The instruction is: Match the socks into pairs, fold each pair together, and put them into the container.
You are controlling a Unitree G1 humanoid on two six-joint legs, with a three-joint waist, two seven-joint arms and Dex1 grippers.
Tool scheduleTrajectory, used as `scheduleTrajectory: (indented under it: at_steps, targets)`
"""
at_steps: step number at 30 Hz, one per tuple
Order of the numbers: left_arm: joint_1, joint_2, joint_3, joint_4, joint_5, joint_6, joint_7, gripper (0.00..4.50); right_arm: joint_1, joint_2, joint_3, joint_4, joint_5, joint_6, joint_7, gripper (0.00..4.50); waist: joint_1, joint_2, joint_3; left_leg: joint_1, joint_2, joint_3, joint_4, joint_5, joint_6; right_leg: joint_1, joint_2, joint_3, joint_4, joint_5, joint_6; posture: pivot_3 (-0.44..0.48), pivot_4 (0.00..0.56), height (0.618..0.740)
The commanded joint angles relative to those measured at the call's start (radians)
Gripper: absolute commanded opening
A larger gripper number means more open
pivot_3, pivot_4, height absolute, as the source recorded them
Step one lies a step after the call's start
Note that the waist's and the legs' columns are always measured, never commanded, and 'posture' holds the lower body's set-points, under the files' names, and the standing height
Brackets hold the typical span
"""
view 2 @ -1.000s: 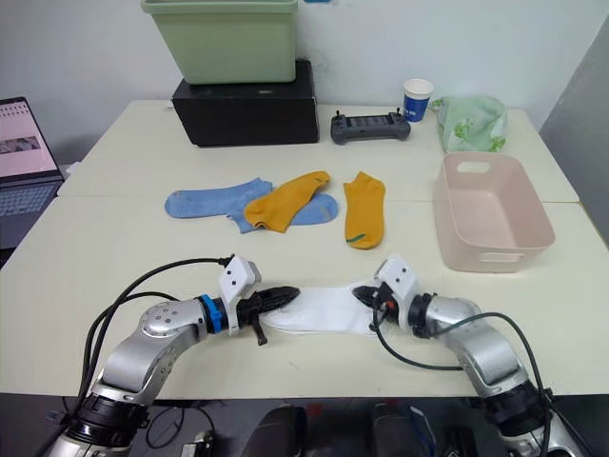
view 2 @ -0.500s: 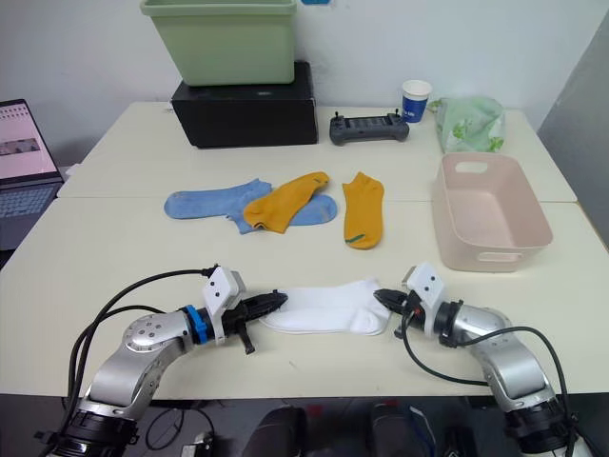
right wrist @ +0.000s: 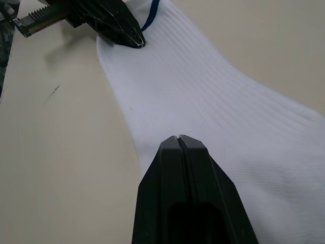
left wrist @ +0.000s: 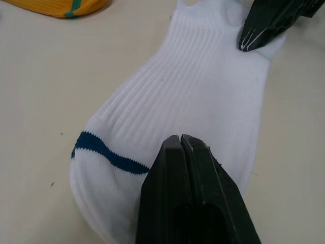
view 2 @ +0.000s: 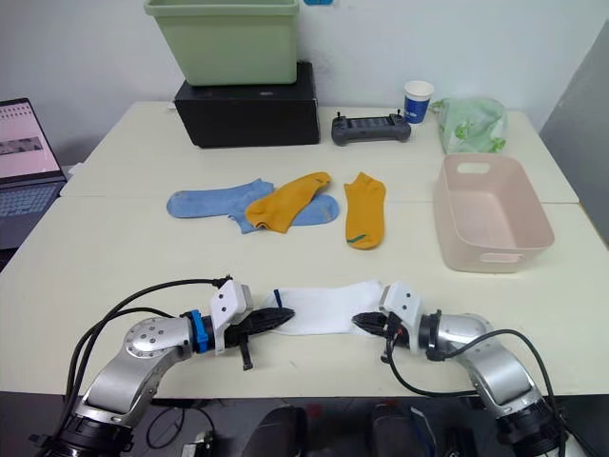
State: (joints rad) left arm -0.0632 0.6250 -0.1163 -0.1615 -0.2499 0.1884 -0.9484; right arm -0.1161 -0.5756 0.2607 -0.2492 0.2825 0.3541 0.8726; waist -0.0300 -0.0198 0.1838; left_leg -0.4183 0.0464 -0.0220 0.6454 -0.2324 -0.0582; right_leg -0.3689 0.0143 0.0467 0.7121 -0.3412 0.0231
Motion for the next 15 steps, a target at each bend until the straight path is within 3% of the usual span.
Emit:
scheduleTrajectory:
  at_steps: [1, 9, 14, 15]
  targets:
    - [0.004, 0.017, 0.024, 0.006, 0.012, -0.009, 0.010, 0.02, 0.025, -0.031, -0.032, 0.008, -0.019, -0.027, 0.010, 0.00, 0.000, 0.000, 0.000, 0.000, 0.000, 0.000, 0.000, 0.000, 0.000, 0.000, 0.000, 0.000, 0.000, 0.000, 0.000, 0.000, 0.150, 0.740]
    - [0.005, 0.031, 0.092, -0.010, -0.052, 0.026, -0.001, 0.02, 0.055, -0.086, -0.106, -0.001, 0.026, -0.036, 0.048, 0.00, 0.000, 0.000, 0.000, 0.001, 0.000, 0.000, 0.000, 0.000, 0.000, 0.001, 0.000, 0.000, 0.000, 0.000, 0.000, 0.000, 0.150, 0.740]
    - [0.002, 0.004, 0.143, -0.074, -0.144, 0.094, 0.015, 0.02, 0.030, -0.026, -0.211, -0.078, 0.160, 0.018, -0.001, 0.00, 0.000, 0.000, 0.000, 0.000, 0.000, 0.000, 0.000, 0.000, 0.000, 0.001, 0.000, 0.000, 0.000, 0.000, 0.000, 0.000, 0.150, 0.740]
    - [0.000, 0.001, 0.156, -0.079, -0.149, 0.097, 0.027, 0.19, 0.021, -0.016, -0.225, -0.082, 0.158, 0.020, -0.021, 0.18, 0.000, 0.000, 0.000, 0.000, 0.000, 0.000, 0.000, 0.000, 0.000, 0.001, 0.000, 0.000, 0.000, 0.000, 0.000, 0.000, 0.150, 0.740]
